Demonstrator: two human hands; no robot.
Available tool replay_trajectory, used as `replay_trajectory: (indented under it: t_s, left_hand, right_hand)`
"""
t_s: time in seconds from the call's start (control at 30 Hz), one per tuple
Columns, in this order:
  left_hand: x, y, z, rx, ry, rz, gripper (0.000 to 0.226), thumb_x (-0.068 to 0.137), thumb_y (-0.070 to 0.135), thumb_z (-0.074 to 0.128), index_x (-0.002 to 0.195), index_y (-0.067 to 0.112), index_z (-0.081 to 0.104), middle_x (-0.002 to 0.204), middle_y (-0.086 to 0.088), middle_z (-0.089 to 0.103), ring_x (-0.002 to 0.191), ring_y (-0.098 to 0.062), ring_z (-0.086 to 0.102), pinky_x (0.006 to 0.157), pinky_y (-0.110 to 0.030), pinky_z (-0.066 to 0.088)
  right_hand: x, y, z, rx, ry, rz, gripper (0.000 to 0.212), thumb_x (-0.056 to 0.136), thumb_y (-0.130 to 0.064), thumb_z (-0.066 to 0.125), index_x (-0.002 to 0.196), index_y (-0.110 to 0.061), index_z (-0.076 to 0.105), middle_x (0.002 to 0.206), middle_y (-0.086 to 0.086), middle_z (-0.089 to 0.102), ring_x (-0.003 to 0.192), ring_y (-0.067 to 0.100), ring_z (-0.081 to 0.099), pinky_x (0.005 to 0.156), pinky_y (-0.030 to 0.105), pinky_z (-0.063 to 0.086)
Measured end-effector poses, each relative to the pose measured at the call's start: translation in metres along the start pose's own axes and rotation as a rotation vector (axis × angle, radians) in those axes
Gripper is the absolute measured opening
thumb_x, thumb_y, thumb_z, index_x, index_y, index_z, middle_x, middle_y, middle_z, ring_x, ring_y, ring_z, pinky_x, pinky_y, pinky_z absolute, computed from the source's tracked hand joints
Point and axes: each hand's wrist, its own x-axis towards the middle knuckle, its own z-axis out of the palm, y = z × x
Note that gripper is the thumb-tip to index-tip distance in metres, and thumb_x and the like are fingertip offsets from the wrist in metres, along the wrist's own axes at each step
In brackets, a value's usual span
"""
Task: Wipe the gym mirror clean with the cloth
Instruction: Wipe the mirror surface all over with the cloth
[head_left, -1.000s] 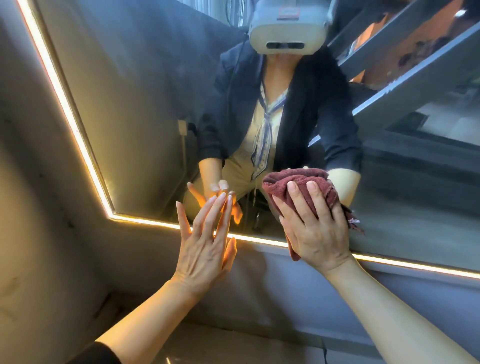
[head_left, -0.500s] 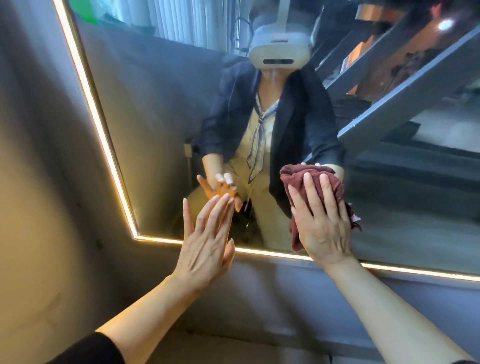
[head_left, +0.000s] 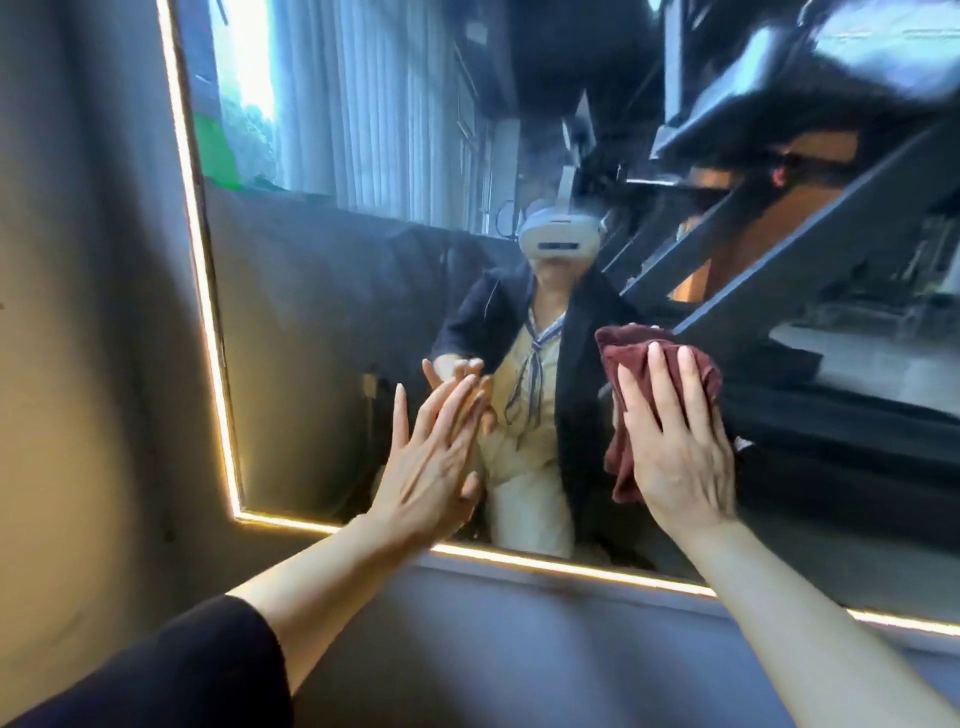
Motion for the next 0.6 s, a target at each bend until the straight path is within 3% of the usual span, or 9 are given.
replay_trajectory:
  t_s: [0.13,0.2,0.33,0.4,0.5,0.6]
  left_hand:
    - [0.039,-0.007,-0.022,-0.039,0.134,0.053,0.085,0.077,0.037,0.051,0.154,0.014,0.024,0.16,-0.005,0.021,0.147,-0.026,0.021,0.117,-0.067,0.017]
    - [0.061,-0.026,-0.031,-0.005,0.181,0.104,0.081,0.079,0.037,0.048,0.154,0.012,0.029,0.16,-0.006,0.024,0.147,-0.026,0.021,0.117,-0.061,0.012]
    - [0.112,-0.073,-0.053,0.058,0.237,0.158,0.062,0.099,0.04,0.038,0.153,0.01,0.036,0.16,-0.01,0.033,0.15,-0.025,0.019,0.122,-0.052,0.0]
    - [0.134,-0.099,-0.066,0.101,0.285,0.168,0.062,0.102,0.042,0.031,0.155,0.011,0.032,0.161,-0.009,0.03,0.151,-0.025,0.017,0.123,-0.051,-0.001]
    - [0.162,-0.139,-0.089,0.198,0.356,0.22,0.061,0.103,0.042,0.028,0.156,0.011,0.031,0.159,-0.011,0.034,0.149,-0.027,0.02,0.122,-0.053,0.005]
    - [0.178,-0.17,-0.111,0.198,0.46,0.265,0.059,0.101,0.039,0.035,0.153,0.011,0.029,0.153,-0.015,0.043,0.145,-0.029,0.029,0.121,-0.051,0.01]
  right_hand:
    - [0.054,0.011,0.001,0.012,0.105,-0.059,0.076,0.096,-0.008,0.059,0.159,-0.017,0.019,0.165,0.013,0.019,0.153,0.036,0.014,0.113,0.055,0.036]
    - [0.086,0.007,0.004,0.007,0.138,-0.109,0.073,0.095,-0.01,0.059,0.158,-0.017,0.023,0.164,0.012,0.021,0.152,0.035,0.019,0.111,0.054,0.038]
    - [0.158,0.003,0.009,-0.034,0.231,-0.149,0.066,0.095,-0.015,0.057,0.155,-0.016,0.032,0.163,0.013,0.025,0.151,0.035,0.021,0.115,0.049,0.026]
    - [0.194,0.007,0.01,-0.011,0.281,-0.056,0.056,0.1,-0.021,0.049,0.155,-0.016,0.036,0.163,0.014,0.025,0.151,0.035,0.02,0.12,0.051,0.024]
    - [0.241,0.008,0.011,0.058,0.367,0.275,0.05,0.105,-0.028,0.04,0.152,-0.011,0.043,0.162,0.018,0.027,0.151,0.038,0.022,0.119,0.056,0.026]
    - [0.279,-0.039,0.016,0.074,0.435,0.428,0.05,0.105,-0.027,0.039,0.151,-0.006,0.043,0.161,0.021,0.027,0.151,0.039,0.02,0.12,0.058,0.024]
